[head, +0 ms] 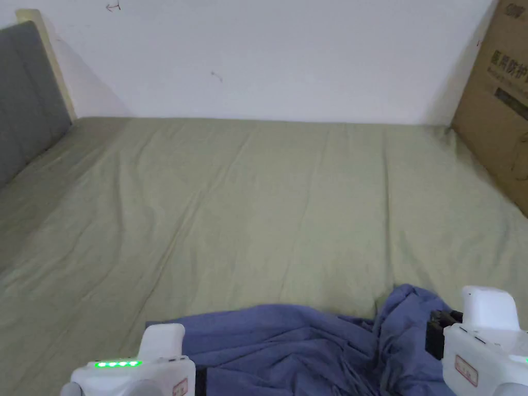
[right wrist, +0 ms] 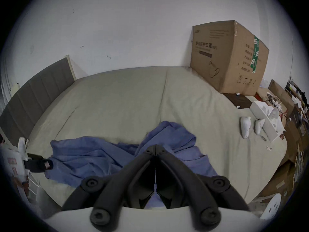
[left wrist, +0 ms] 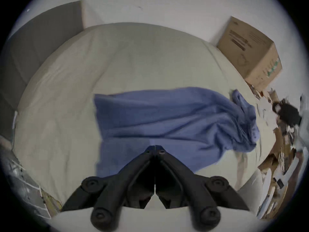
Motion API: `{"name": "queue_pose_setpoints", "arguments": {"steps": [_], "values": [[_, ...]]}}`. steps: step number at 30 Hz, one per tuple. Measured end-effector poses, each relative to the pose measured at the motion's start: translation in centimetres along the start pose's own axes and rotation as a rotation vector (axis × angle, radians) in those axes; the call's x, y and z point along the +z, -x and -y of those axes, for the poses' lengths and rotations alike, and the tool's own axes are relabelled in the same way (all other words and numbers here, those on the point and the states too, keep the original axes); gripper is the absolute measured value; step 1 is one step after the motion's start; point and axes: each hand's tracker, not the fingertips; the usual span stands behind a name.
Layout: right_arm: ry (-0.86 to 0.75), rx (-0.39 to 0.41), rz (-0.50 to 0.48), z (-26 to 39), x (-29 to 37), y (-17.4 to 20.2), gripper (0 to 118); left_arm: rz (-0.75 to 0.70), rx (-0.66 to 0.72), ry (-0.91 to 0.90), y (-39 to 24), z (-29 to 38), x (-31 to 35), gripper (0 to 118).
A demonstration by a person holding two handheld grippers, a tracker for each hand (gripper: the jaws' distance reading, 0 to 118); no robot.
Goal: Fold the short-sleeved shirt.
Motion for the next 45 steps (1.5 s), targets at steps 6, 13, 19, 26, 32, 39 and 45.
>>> {"name": "queue_pose_setpoints", "arguments": {"steps": [6, 13, 19, 26, 32, 39, 45], "values": [[0.033, 0.024, -0.013, -0.2, -2.2, 1.5, 0, -0.084, 0.078, -0.074, 5.2, -5.5, -2.2, 95], [0.068, 0.040, -0.008, 0.6, -3.9, 2.2, 0, -0.125, 0.176, 0.037, 8.4, -8.9, -8.3, 84], [0.112, 0.058, 0.001, 1.6, -4.7, 2.0, 0, -0.219, 0.061, 0.055, 6.7, -7.0, -10.5, 1], [0.122, -0.002, -0.034, 0.6, -5.0, -0.1, 0, -0.220, 0.061, 0.050, 6.0, -7.4, -8.9, 1], [0.123, -0.060, -0.089, -4.8, -9.0, -3.7, 53, -0.194, 0.039, 0.002, 5.5, -8.5, -7.0, 1], [0.243, 0.000, -0.068, -9.0, -17.9, -4.7, 84, -0.200, 0.011, -0.007, 4.9, -9.5, -6.7, 1], [0.458, 0.025, -0.067, -7.0, -23.7, -3.5, 60, -0.212, 0.005, 0.010, 5.0, -9.7, -7.6, 1]]}}
